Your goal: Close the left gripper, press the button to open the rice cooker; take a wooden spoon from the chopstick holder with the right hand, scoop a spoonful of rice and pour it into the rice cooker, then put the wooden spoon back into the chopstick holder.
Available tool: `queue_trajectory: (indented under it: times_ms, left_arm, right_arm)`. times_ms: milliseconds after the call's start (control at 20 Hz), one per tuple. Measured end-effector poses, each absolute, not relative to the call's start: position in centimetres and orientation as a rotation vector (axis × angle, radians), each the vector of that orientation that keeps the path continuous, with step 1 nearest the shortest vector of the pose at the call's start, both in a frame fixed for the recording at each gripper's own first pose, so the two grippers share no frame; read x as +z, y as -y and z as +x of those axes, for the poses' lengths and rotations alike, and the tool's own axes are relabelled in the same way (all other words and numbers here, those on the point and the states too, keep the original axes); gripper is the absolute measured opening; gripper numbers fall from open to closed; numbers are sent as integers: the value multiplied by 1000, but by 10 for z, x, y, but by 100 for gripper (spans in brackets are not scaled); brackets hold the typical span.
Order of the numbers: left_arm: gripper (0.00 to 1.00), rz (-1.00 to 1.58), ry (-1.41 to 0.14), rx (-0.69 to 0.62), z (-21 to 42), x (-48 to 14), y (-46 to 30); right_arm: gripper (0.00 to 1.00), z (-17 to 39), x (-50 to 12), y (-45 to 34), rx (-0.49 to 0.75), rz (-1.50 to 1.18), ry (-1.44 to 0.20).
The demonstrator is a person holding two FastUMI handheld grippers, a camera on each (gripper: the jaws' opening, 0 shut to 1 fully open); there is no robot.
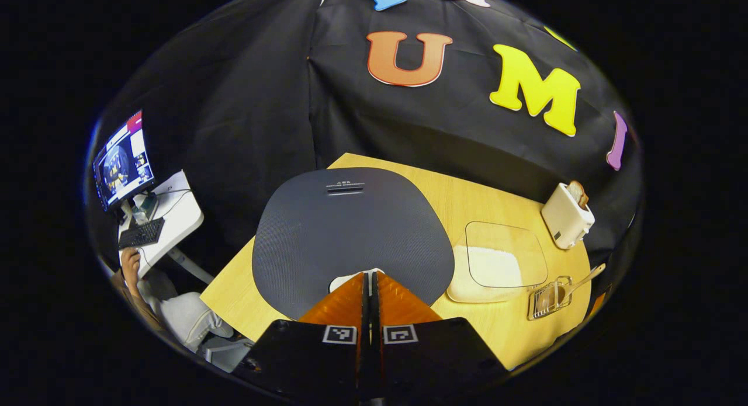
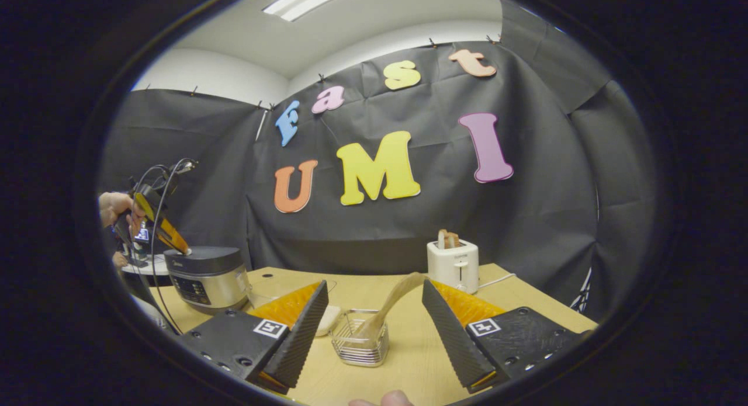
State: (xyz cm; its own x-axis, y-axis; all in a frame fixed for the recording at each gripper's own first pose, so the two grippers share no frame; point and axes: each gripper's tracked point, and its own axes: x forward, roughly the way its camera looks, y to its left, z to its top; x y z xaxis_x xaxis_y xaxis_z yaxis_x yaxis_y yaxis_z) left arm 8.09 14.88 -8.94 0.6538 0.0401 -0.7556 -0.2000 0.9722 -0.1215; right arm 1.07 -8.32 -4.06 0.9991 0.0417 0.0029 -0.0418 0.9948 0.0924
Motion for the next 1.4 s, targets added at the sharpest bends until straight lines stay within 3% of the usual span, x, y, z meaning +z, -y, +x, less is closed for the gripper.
queue_trajectory:
  times_ms: [350, 400, 450, 600, 900, 1000, 1050, 1100, 1150, 1200, 1350, 1400]
  left_arm:
    - [3, -196, -858, 157, 85, -95, -154]
    - [3, -190, -854, 157, 87, -94, -153]
    - [3, -189, -849, 159, 88, -92, -153]
    - [3, -156, -861, 171, 87, -87, -156]
    - [3, -133, -647, 182, 110, -12, -164]
    - [13, -173, -603, 164, 114, 9, -161]
    - [23, -189, -587, 162, 114, 18, -159]
    - [37, -196, -561, 157, 115, 26, -158]
    - [61, -185, -524, 152, 117, 36, -159]
    - [62, -153, -490, 154, 118, 44, -161]
    - [100, -100, -408, 165, 118, 61, -161]
    - [99, -88, -385, 168, 115, 67, -161]
  right_arm:
    - [96, 14, -46, 93, 41, 127, -2]
    - [92, 14, -47, 96, 36, 127, -3]
    - [96, 15, -47, 98, 33, 130, -2]
    - [96, 13, -47, 101, 29, 138, -3]
    - [96, 8, -38, 103, 20, 131, 17]
    - [96, 6, -33, 105, 15, 128, 27]
    - [96, 5, -30, 107, 11, 125, 32]
    - [96, 2, -29, 109, 6, 121, 37]
    - [96, 1, -27, 111, 0, 119, 41]
    - [96, 0, -25, 113, -6, 117, 44]
    - [96, -5, -21, 117, -22, 99, 54]
    - [96, -6, -20, 117, -25, 96, 55]
